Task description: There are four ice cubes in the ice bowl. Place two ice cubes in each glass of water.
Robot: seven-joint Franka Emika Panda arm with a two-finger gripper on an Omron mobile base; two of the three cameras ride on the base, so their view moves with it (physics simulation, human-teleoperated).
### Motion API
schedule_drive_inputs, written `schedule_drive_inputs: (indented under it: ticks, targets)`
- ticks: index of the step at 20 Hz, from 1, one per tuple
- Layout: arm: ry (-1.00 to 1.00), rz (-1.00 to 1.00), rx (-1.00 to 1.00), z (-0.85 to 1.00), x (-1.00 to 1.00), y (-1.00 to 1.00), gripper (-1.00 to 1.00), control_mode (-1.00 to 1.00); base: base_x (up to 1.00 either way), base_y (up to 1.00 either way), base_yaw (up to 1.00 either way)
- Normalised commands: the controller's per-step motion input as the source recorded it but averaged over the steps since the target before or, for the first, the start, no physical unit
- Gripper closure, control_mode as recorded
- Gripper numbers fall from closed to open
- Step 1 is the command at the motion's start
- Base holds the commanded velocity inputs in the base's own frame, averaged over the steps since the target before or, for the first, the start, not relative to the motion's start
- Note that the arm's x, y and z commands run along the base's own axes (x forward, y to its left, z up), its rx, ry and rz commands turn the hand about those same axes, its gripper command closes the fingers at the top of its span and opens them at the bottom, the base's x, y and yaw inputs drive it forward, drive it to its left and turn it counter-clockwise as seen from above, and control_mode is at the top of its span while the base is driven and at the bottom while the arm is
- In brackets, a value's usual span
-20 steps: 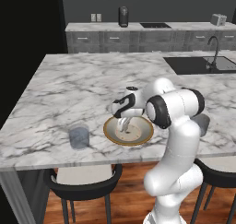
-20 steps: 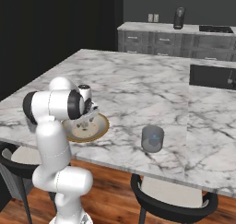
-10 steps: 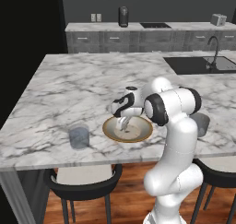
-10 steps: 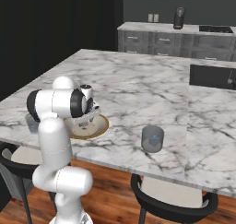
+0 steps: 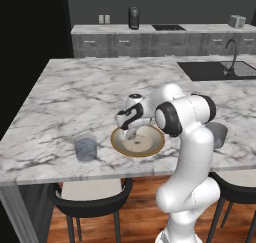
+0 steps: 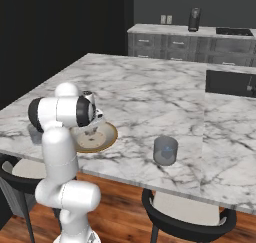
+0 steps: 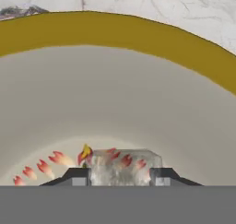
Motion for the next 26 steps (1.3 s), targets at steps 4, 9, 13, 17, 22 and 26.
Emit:
schedule_drive_inputs:
  ticks: [4,9,13,17,22,26]
  targets:
    - [-0.02,-0.1,0.0,0.15,-0.12,0.03,1.0,-1.0,0.0,0.0,0.0]
    - [0.02,-0.01,0.0,0.66,-0.57,0.0,1.0,-1.0,0.0,0.0,0.0]
    - [-0.04,0.02,0.01,0.62,-0.99,0.0,1.0,-1.0,0.0,0.0,0.0]
    - [-0.01,0.07,0.01,0.77,-1.0,0.17,1.0,-1.0,0.0,0.0,0.0]
    - [0.0,0.14,0.0,0.85,-0.73,0.72,1.0,-1.0,0.0,0.0,0.0]
    - [0.05,0.24,0.0,0.58,-0.2,0.96,1.0,-1.0,0.0,0.0,0.0]
